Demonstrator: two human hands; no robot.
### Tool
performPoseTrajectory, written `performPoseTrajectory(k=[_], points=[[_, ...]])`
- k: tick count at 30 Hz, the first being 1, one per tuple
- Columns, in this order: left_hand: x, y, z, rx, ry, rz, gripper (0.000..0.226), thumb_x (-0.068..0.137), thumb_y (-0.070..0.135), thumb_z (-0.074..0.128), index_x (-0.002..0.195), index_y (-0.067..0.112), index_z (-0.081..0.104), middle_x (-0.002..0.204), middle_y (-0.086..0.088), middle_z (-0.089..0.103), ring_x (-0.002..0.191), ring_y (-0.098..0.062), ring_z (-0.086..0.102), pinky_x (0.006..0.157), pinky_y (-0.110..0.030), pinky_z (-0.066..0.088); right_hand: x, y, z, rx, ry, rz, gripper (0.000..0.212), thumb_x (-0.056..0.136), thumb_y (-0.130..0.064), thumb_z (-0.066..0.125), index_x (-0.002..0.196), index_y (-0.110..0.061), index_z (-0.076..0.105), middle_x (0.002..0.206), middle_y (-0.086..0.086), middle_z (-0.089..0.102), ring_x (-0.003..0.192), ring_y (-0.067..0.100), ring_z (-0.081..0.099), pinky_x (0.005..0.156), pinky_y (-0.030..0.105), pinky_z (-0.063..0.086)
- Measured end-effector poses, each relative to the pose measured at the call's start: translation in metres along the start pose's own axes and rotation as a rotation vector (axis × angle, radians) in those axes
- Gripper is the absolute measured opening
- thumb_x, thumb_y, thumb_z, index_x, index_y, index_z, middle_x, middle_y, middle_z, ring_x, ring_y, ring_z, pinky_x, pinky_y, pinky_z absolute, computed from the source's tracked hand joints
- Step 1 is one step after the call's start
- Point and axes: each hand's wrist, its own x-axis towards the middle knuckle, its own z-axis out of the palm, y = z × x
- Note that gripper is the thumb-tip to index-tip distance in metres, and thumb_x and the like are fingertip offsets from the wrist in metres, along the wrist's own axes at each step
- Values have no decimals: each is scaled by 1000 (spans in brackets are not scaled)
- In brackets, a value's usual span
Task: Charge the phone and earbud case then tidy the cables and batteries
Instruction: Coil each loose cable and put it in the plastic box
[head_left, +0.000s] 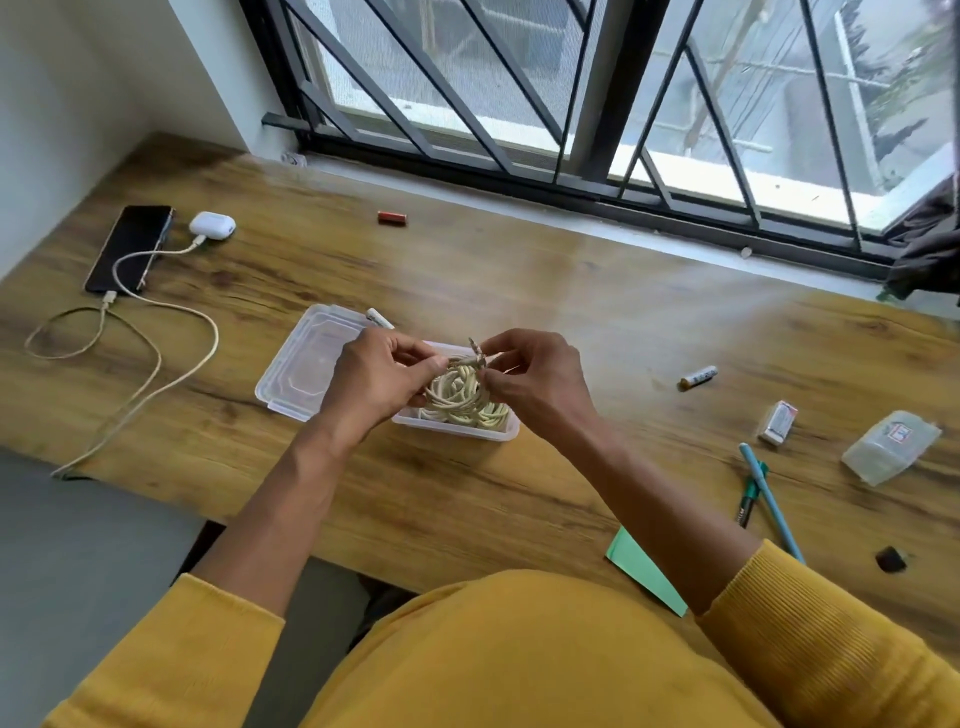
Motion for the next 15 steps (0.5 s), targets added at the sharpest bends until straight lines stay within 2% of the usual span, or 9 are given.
performPoseTrajectory(k=[4, 8, 9, 11, 13, 15], points=[[0, -3, -1, 96, 20, 31, 8, 88, 21, 86, 95, 19, 84, 82, 0, 80, 67, -16, 78, 72, -43, 67, 4, 4, 7, -69, 19, -21, 21, 85, -6, 81, 103, -15, 82, 79, 5, 76, 70, 18, 75, 69, 40, 66], [-2, -2, -1, 202, 59, 51, 2, 88, 21, 85, 88, 23, 83, 77, 5, 79, 61, -10, 76, 72, -40, 67, 8, 1, 14, -114, 27, -42, 18, 87, -1, 76, 101, -11, 82, 72, -3, 70, 57, 1, 66, 56, 18, 57], [-3, -1, -1, 234, 66, 51, 4, 88, 22, 85, 85, 24, 82, 75, 7, 78, 59, -9, 75, 72, -38, 66, 9, 1, 16, -131, 30, -55, 18, 87, -1, 75, 101, -9, 83, 70, -5, 69, 53, 0, 64, 55, 17, 55], [-5, -2, -1, 298, 88, 62, 6, 88, 25, 84, 82, 25, 82, 73, 10, 76, 62, -8, 74, 74, -35, 64, 11, 1, 22, -172, 43, -89, 21, 87, -1, 73, 103, -9, 84, 74, -1, 73, 57, 5, 66, 60, 26, 58], [-8, 0, -1, 376, 119, 79, 6, 88, 29, 84, 83, 26, 83, 75, 13, 74, 69, -9, 71, 72, -32, 60, 12, 2, 27, -215, 43, -129, 23, 87, -2, 73, 106, -8, 84, 86, 8, 79, 70, 17, 72, 70, 36, 61], [-10, -1, 0, 441, 148, 93, 6, 90, 31, 82, 86, 26, 83, 74, 13, 69, 70, -10, 65, 68, -28, 51, 14, 4, 31, -289, 44, -184, 21, 88, -6, 75, 107, -9, 83, 90, 11, 78, 77, 22, 71, 74, 38, 59]])
